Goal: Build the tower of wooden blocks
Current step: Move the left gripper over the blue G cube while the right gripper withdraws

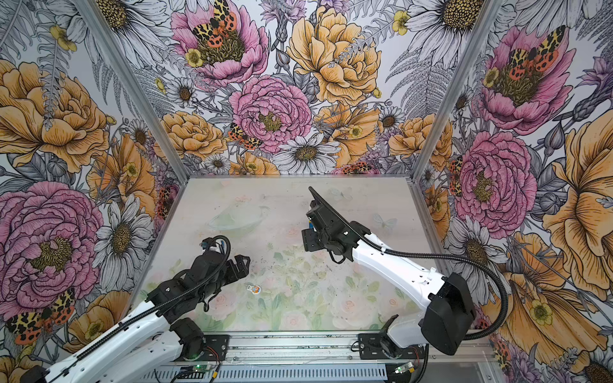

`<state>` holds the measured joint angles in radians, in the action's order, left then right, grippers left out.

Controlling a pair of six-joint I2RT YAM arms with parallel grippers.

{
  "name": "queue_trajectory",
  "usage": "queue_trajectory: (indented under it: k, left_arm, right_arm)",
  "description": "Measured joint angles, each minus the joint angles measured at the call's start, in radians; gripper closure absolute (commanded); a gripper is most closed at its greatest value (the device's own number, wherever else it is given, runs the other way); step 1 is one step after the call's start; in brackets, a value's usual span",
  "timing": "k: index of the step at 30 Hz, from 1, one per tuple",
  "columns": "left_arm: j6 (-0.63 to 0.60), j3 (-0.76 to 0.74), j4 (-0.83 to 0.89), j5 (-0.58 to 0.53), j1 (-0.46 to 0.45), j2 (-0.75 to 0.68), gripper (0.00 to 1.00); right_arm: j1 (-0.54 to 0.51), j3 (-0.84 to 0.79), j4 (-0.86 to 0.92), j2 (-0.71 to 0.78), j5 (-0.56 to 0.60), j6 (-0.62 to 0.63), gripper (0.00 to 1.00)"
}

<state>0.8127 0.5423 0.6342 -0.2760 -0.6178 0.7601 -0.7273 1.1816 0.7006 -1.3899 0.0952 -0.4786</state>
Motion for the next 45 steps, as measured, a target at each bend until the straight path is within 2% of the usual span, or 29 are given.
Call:
queue_trajectory:
  k: [6, 17, 29, 36, 45]
  left_arm:
    - [-0.056, 0.061, -0.030, 0.018, 0.159, 0.225, 0.02]
    - [-0.140, 0.167, -0.124, 0.022, 0.339, 0.495, 0.05]
    - [-0.220, 0.208, -0.225, 0.043, 0.455, 0.677, 0.15]
    - [-0.276, 0.277, -0.244, 0.083, 0.490, 0.780, 0.25]
    - [-0.335, 0.357, -0.239, 0.094, 0.514, 0.868, 0.29]
  right_arm:
    - [0.003, 0.008, -0.017, -0.019, -0.018, 0.026, 0.28]
    - [0.095, 0.014, -0.041, -0.018, -0.093, 0.077, 0.27]
    - [0.170, -0.009, -0.048, 0.031, -0.150, 0.100, 0.27]
    - [0.187, -0.028, -0.048, 0.060, -0.169, 0.103, 0.27]
    - [0.206, -0.033, -0.047, 0.092, -0.180, 0.103, 0.26]
